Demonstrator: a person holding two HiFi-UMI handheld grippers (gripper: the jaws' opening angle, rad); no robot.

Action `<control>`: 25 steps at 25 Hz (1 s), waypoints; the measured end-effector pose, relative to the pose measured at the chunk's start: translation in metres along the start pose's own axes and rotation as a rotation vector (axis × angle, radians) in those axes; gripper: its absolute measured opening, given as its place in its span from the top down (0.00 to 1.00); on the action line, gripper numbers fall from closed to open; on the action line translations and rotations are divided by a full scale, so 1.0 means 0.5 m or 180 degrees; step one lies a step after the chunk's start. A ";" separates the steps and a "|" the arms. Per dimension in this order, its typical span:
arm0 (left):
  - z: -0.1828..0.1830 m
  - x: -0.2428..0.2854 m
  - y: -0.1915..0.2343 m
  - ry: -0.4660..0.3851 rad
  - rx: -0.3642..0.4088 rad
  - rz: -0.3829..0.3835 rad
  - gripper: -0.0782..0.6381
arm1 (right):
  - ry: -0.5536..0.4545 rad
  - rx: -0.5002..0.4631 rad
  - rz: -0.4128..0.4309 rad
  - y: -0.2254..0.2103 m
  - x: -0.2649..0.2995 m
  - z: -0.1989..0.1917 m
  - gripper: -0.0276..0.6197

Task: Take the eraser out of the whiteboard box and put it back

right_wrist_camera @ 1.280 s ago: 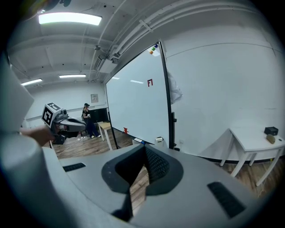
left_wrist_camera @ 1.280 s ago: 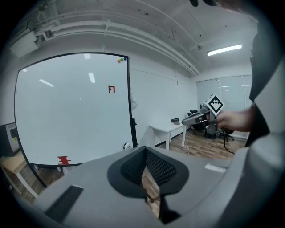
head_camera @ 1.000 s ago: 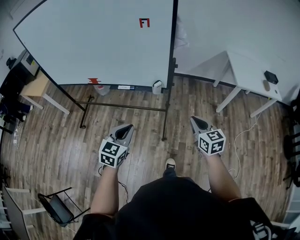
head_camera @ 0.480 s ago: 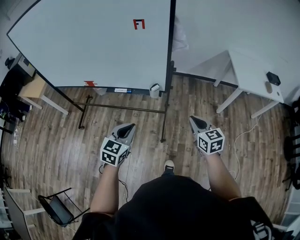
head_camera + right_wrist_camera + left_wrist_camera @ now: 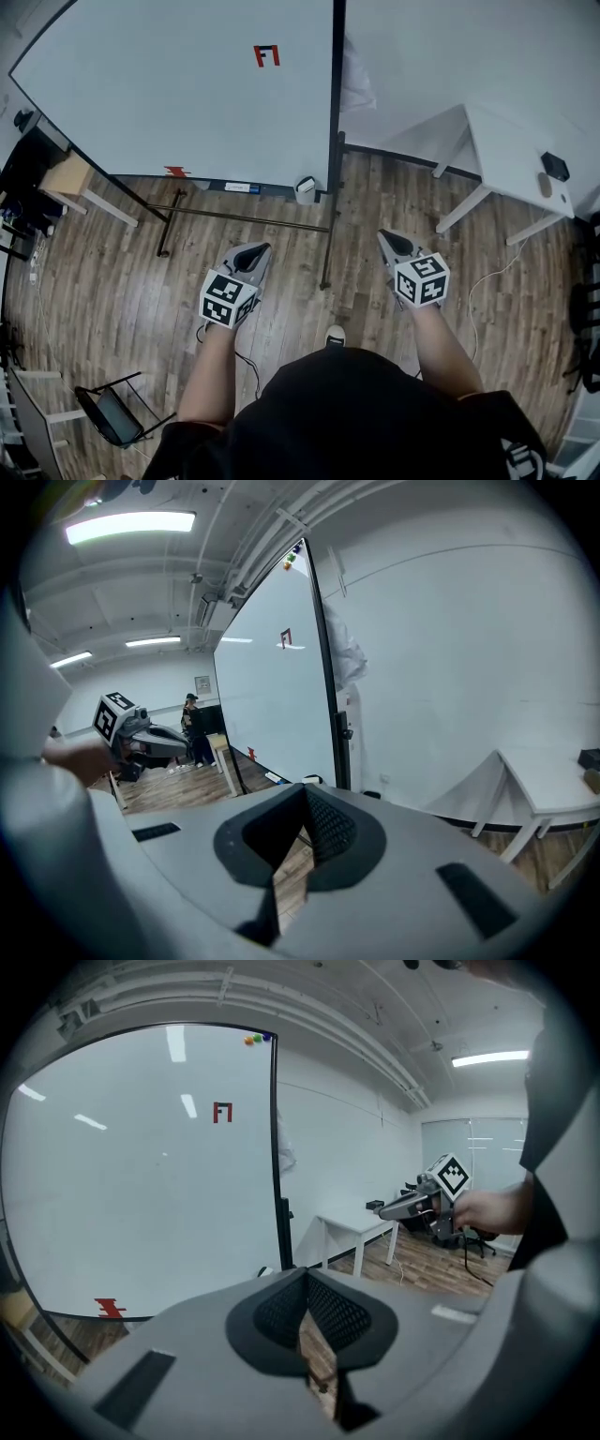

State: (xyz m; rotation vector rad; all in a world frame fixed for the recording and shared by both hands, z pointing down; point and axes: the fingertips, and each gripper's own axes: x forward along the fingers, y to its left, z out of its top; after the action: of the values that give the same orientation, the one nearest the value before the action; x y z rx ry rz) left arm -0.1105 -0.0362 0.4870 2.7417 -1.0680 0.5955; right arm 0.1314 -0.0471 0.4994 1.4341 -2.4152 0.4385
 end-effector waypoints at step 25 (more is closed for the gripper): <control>0.074 0.139 0.007 0.0075 0.0149 0.0182 0.88 | 0.0044 -0.0055 0.0301 -0.118 0.045 0.015 0.97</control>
State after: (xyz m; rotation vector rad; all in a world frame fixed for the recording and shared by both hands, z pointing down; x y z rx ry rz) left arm -0.0547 -0.0918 0.4820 2.7446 -1.1447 0.6672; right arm 0.1725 -0.0951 0.5079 1.3095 -2.4771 0.4463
